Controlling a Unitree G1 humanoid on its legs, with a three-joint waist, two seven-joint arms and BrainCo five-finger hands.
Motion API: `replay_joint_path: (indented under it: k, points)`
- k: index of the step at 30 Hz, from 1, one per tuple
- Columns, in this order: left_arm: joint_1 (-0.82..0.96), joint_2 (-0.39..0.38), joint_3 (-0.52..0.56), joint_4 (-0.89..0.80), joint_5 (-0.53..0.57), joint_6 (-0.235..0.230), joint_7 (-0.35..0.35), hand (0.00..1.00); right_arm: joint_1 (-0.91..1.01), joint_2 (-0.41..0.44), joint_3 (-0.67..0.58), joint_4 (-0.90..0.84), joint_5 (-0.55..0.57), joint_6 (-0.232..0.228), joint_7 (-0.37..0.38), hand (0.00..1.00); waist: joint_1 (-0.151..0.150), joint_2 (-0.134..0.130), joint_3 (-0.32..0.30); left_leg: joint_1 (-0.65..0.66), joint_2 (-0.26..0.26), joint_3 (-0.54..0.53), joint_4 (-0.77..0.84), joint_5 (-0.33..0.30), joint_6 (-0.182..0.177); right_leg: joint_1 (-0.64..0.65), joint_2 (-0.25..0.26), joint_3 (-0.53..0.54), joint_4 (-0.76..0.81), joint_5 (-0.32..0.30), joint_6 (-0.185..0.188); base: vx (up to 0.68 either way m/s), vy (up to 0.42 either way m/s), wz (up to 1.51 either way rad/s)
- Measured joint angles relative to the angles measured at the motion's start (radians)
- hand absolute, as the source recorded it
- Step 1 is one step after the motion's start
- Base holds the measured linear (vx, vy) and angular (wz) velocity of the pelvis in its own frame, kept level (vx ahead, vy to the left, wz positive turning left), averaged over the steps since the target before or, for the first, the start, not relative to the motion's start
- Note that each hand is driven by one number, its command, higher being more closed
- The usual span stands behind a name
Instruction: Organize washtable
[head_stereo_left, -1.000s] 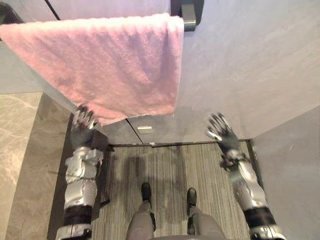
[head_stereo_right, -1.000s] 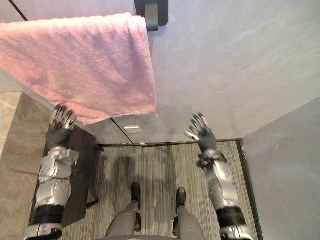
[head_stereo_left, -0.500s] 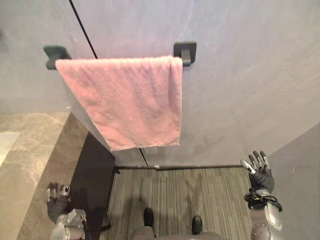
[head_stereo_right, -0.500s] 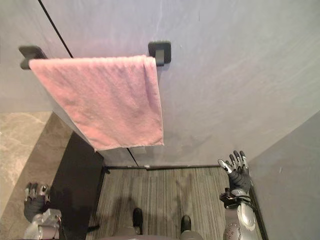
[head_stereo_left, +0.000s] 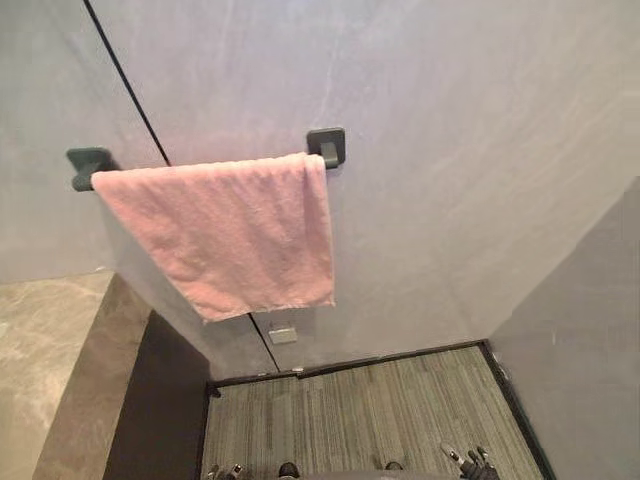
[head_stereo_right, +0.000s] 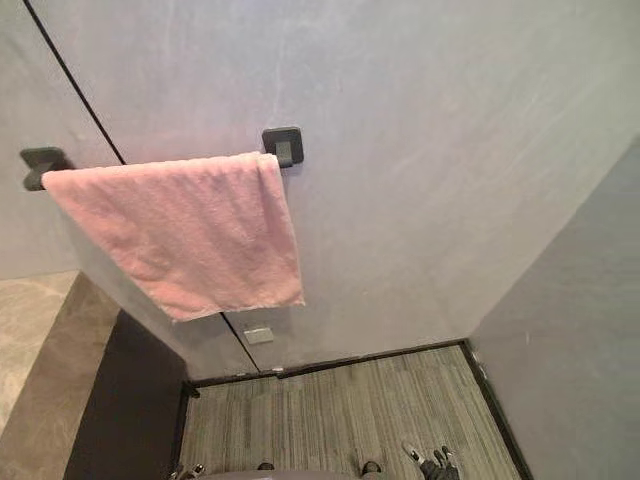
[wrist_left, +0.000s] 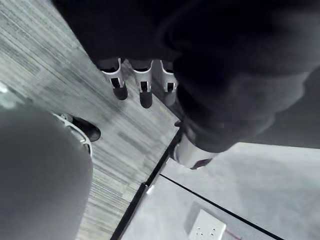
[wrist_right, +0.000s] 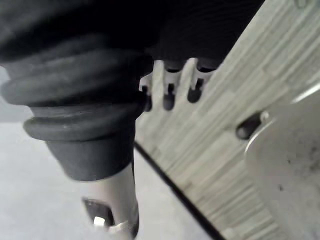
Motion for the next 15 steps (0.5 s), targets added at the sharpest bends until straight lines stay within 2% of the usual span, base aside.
replay_joint_path:
  k: [2, 4, 5, 6, 7, 8, 9, 10, 11, 12, 13, 14, 15]
  points:
    - [-0.017, 0.020, 0.000, 0.002, 0.060, 0.003, 0.014, 0.00, -0.007, -0.001, 0.002, 0.018, -0.036, 0.005, -0.004, 0.00, 0.000, -0.022, 0.003, -0.003, -0.002, 0.004, 0.000, 0.000, 0.000, -0.034, -0.005, 0.008, 0.070, -0.035, 0.003, 0.03, -0.002, -0.09]
    - [-0.030, 0.049, 0.000, 0.002, 0.134, 0.026, 0.024, 0.00, -0.008, 0.001, 0.012, 0.035, -0.063, 0.006, -0.004, 0.00, 0.000, -0.047, 0.001, -0.002, -0.003, 0.005, 0.006, 0.005, 0.007, -0.062, -0.019, 0.013, 0.131, -0.063, 0.017, 0.06, -0.006, -0.01]
    - [-0.035, 0.053, 0.001, 0.002, 0.144, 0.030, 0.025, 0.00, -0.008, 0.001, 0.012, 0.037, -0.063, 0.007, -0.003, 0.00, 0.001, -0.043, 0.000, -0.004, 0.002, 0.003, 0.006, 0.005, 0.008, -0.062, -0.018, 0.014, 0.143, -0.066, 0.020, 0.07, -0.036, 0.10]
    - [-0.047, 0.056, 0.016, 0.003, 0.156, 0.040, 0.029, 0.00, -0.015, -0.007, 0.012, 0.041, -0.064, 0.008, 0.000, 0.00, -0.005, -0.035, 0.009, -0.015, 0.015, -0.012, 0.015, 0.007, 0.010, -0.115, -0.018, 0.027, 0.313, -0.115, 0.006, 0.06, -0.114, 0.38]
    - [-0.058, 0.064, 0.022, 0.001, 0.157, 0.042, 0.031, 0.00, -0.012, -0.008, 0.016, 0.059, -0.064, 0.013, 0.001, 0.00, -0.005, -0.057, 0.007, -0.037, 0.020, -0.042, 0.056, 0.008, 0.004, -0.165, -0.045, 0.032, 0.572, -0.176, 0.001, 0.05, -0.113, 0.56]
    - [-0.062, 0.066, 0.021, -0.001, 0.157, 0.041, 0.031, 0.00, -0.011, -0.009, 0.017, 0.074, -0.064, 0.017, 0.000, 0.00, -0.005, -0.063, 0.006, -0.044, 0.023, -0.062, 0.071, 0.005, 0.000, -0.163, -0.067, 0.040, 0.657, -0.186, 0.007, 0.03, -0.162, 0.85]
    - [-0.069, 0.071, 0.010, -0.001, 0.156, 0.042, 0.031, 0.00, -0.011, -0.009, 0.019, 0.104, -0.065, 0.024, 0.000, 0.00, -0.005, -0.074, 0.006, -0.050, 0.022, -0.094, 0.084, 0.007, -0.004, -0.144, -0.120, 0.059, 0.771, -0.188, 0.006, 0.03, -0.201, 0.69]
    - [-0.069, 0.074, 0.000, -0.003, 0.156, 0.041, 0.032, 0.00, -0.016, -0.012, 0.019, 0.115, -0.067, 0.026, 0.001, 0.00, -0.004, -0.078, 0.002, -0.053, 0.021, -0.108, 0.093, 0.010, -0.008, -0.127, -0.144, 0.082, 0.771, -0.171, -0.001, 0.02, -0.350, 0.56]
    - [-0.072, 0.085, -0.011, -0.009, 0.154, 0.039, 0.032, 0.00, -0.032, -0.016, 0.025, 0.124, -0.075, 0.031, 0.000, 0.00, 0.007, -0.094, -0.005, -0.082, 0.012, -0.120, 0.115, 0.015, -0.018, -0.086, -0.169, 0.144, 0.668, -0.097, 0.019, -0.03, -0.402, 0.31]
    - [-0.082, 0.091, -0.029, 0.009, 0.152, 0.042, 0.032, 0.00, -0.055, -0.026, 0.046, 0.124, -0.077, 0.034, 0.000, 0.00, 0.004, -0.089, -0.012, -0.116, 0.023, -0.146, 0.122, 0.020, -0.024, -0.052, -0.137, 0.157, 0.587, -0.151, 0.063, -0.06, -0.344, 0.22]
    - [-0.089, 0.087, -0.038, 0.019, 0.151, 0.043, 0.033, 0.00, -0.064, -0.038, 0.050, 0.122, -0.076, 0.033, -0.001, 0.00, 0.004, -0.072, -0.013, -0.137, 0.017, -0.174, 0.141, 0.009, -0.036, -0.041, -0.130, 0.159, 0.550, -0.166, 0.071, -0.05, -0.235, 0.31]
    - [-0.095, 0.078, -0.084, 0.028, 0.152, 0.042, 0.033, 0.00, -0.105, -0.066, 0.064, 0.123, -0.069, 0.032, -0.001, 0.00, 0.003, -0.040, -0.012, -0.180, -0.017, -0.220, 0.175, -0.001, -0.034, 0.003, -0.129, 0.149, 0.422, -0.202, 0.079, -0.02, -0.106, 0.20]
    - [-0.095, 0.077, -0.096, 0.029, 0.151, 0.041, 0.034, 0.00, -0.113, -0.068, 0.080, 0.123, -0.063, 0.032, -0.002, 0.00, 0.005, -0.033, -0.011, -0.190, -0.011, -0.225, 0.176, 0.005, -0.028, 0.012, -0.127, 0.143, 0.391, -0.216, 0.089, -0.06, -0.126, 0.18]
